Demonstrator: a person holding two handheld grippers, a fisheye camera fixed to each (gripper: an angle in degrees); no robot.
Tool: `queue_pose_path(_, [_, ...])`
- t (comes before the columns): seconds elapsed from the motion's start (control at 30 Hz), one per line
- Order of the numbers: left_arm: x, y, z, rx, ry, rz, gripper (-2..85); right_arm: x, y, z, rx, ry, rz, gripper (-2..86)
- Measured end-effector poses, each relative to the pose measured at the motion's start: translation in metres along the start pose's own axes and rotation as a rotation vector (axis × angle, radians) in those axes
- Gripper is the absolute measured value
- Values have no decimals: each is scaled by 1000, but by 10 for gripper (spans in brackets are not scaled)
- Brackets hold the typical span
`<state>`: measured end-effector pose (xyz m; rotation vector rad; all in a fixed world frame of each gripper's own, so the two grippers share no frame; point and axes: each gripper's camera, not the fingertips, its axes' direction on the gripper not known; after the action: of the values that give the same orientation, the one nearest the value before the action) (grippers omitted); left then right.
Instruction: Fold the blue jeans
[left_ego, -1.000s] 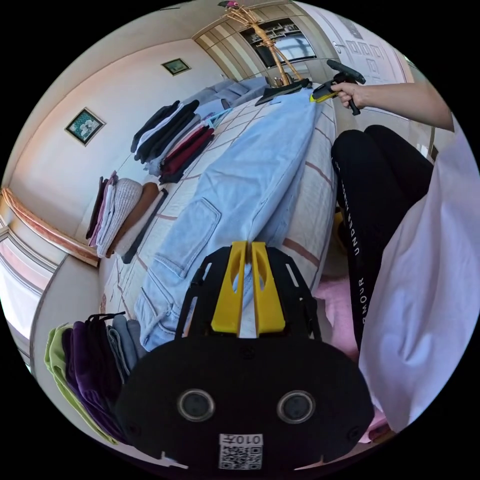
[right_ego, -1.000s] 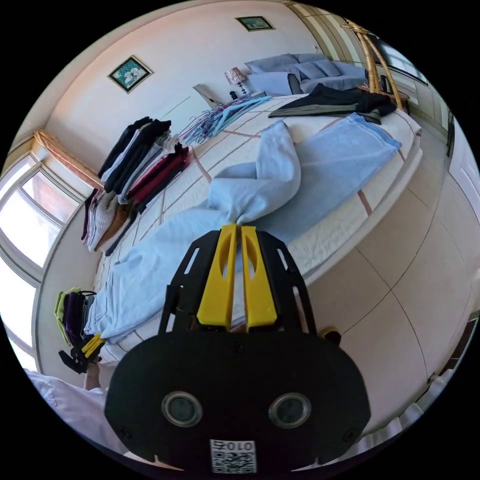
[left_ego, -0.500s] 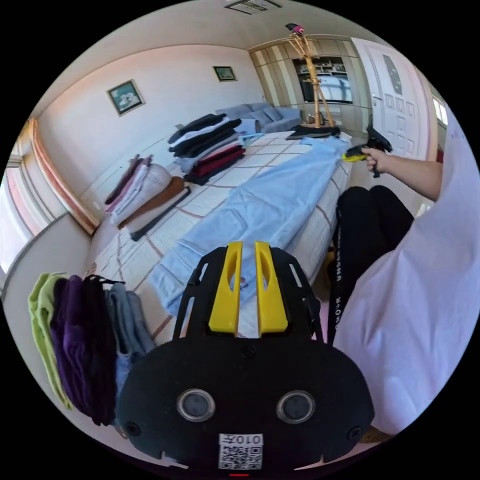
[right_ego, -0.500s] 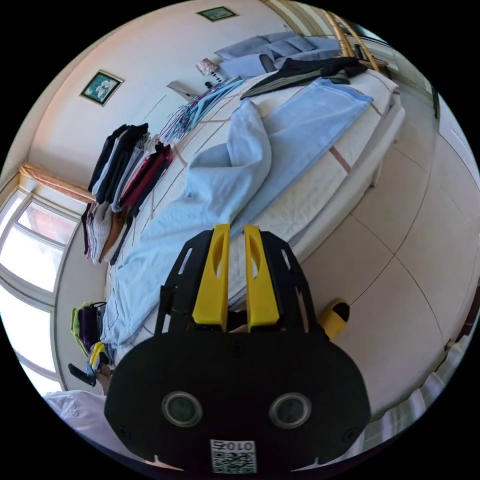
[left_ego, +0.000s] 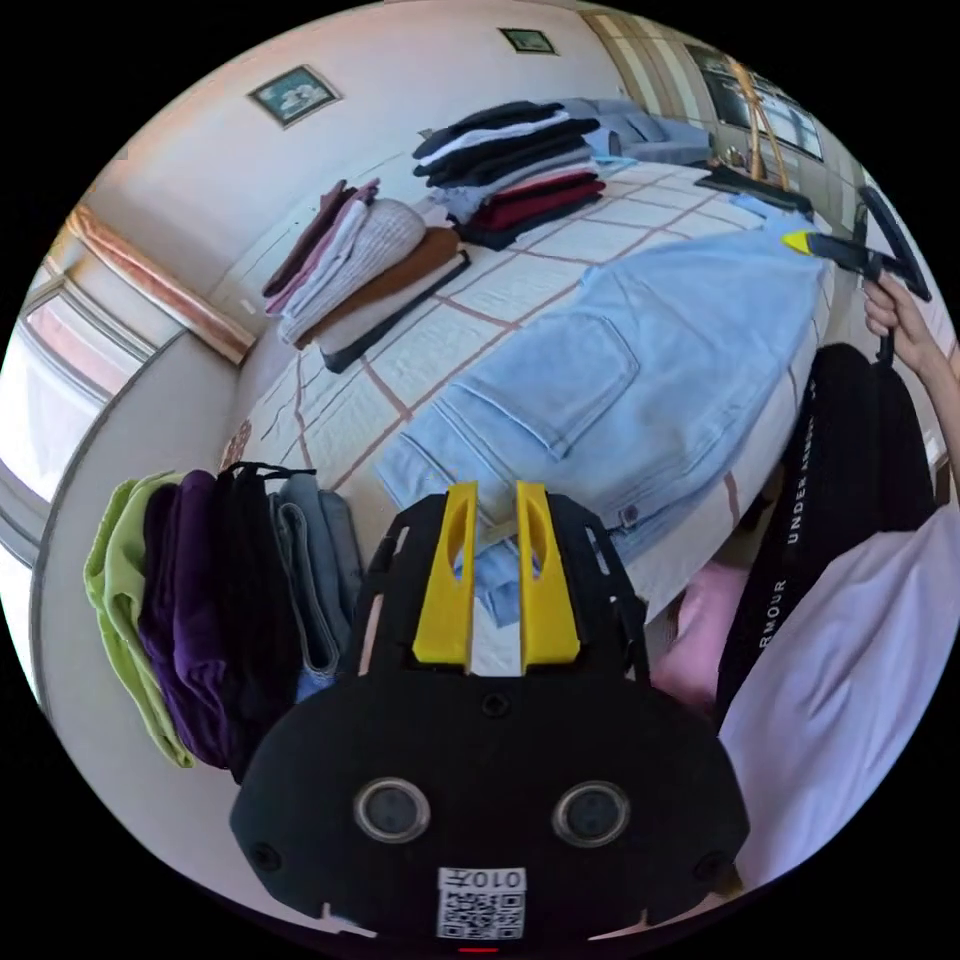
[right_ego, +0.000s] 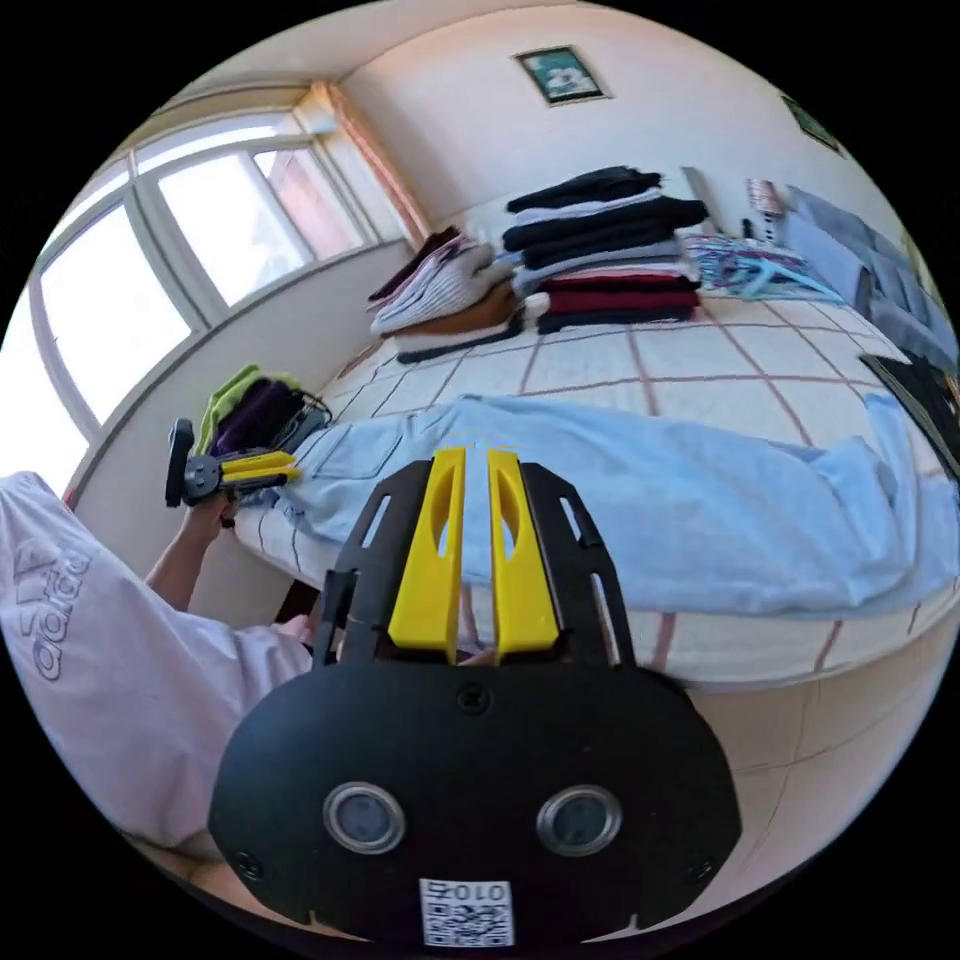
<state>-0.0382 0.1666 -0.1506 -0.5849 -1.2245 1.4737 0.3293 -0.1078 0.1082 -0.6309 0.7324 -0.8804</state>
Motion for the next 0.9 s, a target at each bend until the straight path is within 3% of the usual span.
queue_pose_path(0.13, [10, 24, 12, 51, 8, -36, 38, -41, -32, 52, -164, -80, -129, 43])
queue_pose_path(0.3, [25, 56, 28, 146, 6, -11, 18, -59, -42, 106, -447, 34, -261, 31])
queue_pose_path(0.5, [25, 67, 31, 210, 32, -33, 5, -52, -159, 53, -194, 61, -290, 39])
queue_pose_path(0.57, [26, 67, 32, 213, 35, -31, 4, -44, -204, 61, -196, 74, -284, 49])
queue_pose_path(0.73, [29, 68, 33, 215, 34, -41, 1, -33, -287, 148, -501, -19, -336, 65])
queue_pose_path(0.9, [43, 64, 33, 197, -15, -26, 0, -41, -284, 200, -772, -42, -441, 41])
